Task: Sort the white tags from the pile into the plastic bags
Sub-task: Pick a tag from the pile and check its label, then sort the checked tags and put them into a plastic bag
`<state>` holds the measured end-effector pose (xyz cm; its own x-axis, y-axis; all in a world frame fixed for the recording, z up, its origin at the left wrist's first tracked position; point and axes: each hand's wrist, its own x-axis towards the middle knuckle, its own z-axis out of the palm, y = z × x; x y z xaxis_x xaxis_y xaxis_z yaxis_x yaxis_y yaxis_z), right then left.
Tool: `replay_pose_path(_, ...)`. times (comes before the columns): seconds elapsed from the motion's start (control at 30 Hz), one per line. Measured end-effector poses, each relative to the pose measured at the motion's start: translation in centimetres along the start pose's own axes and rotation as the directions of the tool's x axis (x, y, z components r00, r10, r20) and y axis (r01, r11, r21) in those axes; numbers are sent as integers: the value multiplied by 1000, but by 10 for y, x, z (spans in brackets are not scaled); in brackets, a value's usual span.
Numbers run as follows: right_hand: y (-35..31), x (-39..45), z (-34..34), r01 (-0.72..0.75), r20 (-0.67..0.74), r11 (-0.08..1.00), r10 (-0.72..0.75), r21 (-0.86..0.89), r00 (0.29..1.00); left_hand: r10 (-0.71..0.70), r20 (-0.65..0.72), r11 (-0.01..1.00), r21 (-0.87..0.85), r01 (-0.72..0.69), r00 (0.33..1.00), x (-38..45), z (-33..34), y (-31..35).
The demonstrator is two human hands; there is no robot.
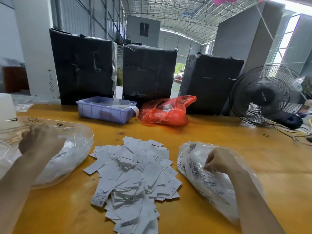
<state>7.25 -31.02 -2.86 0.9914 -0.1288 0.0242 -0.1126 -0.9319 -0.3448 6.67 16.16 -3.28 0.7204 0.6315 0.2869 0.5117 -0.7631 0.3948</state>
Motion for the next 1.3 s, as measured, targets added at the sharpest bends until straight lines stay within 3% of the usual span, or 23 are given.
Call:
replay_pose_path(0.2,3,4,6,-28,62,999,30,-35,998,174,-36,982,-61,-176,984,-46,-28,42)
replay_pose_path(0.33,6,6,7,-62,-37,998,61,-27,997,274,-50,951,-136,-278,960,-65,-33,58)
replay_pose_path(0.53,8,7,7,-90,27,993,92,-71,995,365,-80,903,-214,-374,928,-78,-32,76)
replay_pose_path(0.63,9,8,11,-105,-60,993,102,-54,993,425,-99,866,-245,-436,900,-85,-29,82)
replay_pose_path(0.77,9,8,2,-112,-42,992,109,-57,993,474,-124,823,-288,-489,871,-92,-26,87)
replay_pose_path(0.9,9,1,-19,-131,26,985,129,112,991,520,-135,791,-297,-535,843,-97,-24,92)
replay_pose_path(1.0,5,-7,-41,-93,-13,962,100,258,995,566,-157,749,-313,-584,809,-104,-25,97)
replay_pose_path(1.13,-13,-18,-59,9,-133,876,63,483,989,615,-170,665,-413,-623,770,-118,-27,107)
replay_pose_path(1.2,-29,-25,-60,69,-92,755,-11,652,996,638,-129,610,-517,-600,759,-128,-29,113)
replay_pose_path(1.27,-48,-32,-56,67,38,546,-180,835,983,640,23,546,-717,-434,768,-139,-32,120)
replay_pose_path(1.3,-58,-34,-52,44,90,443,-276,896,957,641,147,483,-840,-247,753,-145,-34,123)
